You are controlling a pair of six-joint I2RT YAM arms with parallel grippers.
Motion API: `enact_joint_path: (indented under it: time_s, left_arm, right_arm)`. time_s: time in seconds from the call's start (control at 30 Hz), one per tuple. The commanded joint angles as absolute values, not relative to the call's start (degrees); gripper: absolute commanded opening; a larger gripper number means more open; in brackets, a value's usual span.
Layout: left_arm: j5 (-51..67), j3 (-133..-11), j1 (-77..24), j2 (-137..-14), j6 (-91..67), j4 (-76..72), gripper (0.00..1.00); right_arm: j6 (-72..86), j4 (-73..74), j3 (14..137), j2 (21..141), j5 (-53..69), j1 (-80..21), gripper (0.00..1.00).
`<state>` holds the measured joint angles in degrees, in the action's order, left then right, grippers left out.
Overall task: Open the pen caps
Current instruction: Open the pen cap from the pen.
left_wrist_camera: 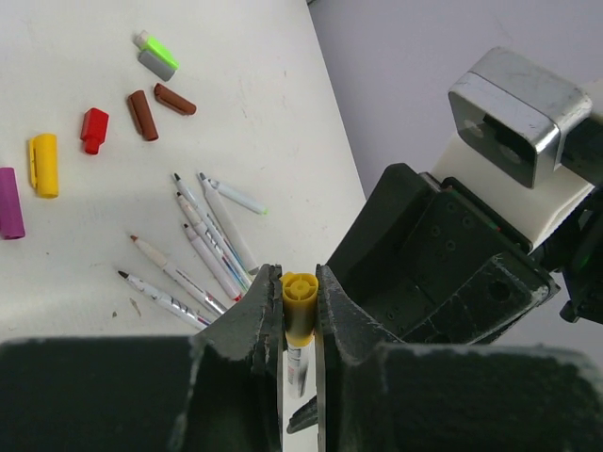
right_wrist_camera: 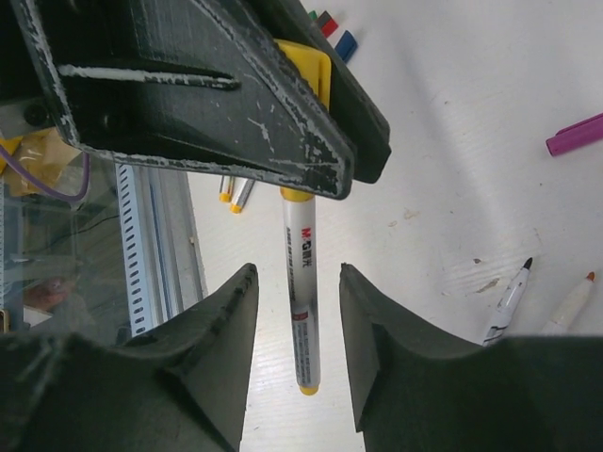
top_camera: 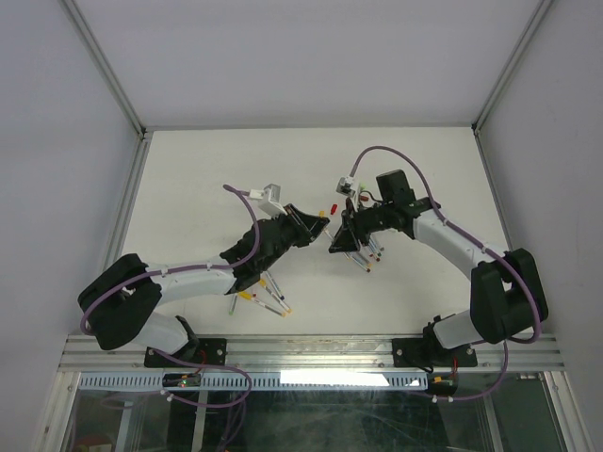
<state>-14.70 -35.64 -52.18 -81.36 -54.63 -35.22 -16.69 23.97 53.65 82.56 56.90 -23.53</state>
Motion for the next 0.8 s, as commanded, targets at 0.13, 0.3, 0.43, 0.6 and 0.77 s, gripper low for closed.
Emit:
enact_joint_path:
  time_s: [0.13, 0.3, 0.43, 0.6, 0.77]
  left_arm:
    - [-14.94, -34.66, -52.65, -79.91, -53.78, -40.69, 0.0]
    - [-20.36, -34.6, -51.03, -75.83, -51.73, -37.33, 0.0]
    - [-21.33, -35.14, -44.33, -71.36, -49.1, -35.86, 0.0]
    - [-23.29, -38.71, -36.03, -68.45, -47.1, -33.04, 0.0]
    - [-23.36, -39.86, -32.45, -65.79, -48.12, -30.18, 0.0]
  right_arm:
    - [-16.12, 21.46, 54.72, 82.18, 56.61, -25.4, 0.15]
    - [-18.8, 24.94, 56.16, 82.94, 56.6, -26.35, 0.0]
    - [-20.78, 28.28, 57.75, 85.0, 57.07, -27.43, 0.0]
    - [-22.96, 30.69, 58.39, 87.01, 57.21, -28.74, 0.0]
    - [-23.25, 31.06, 58.36, 87.36, 54.36, -29.01, 0.0]
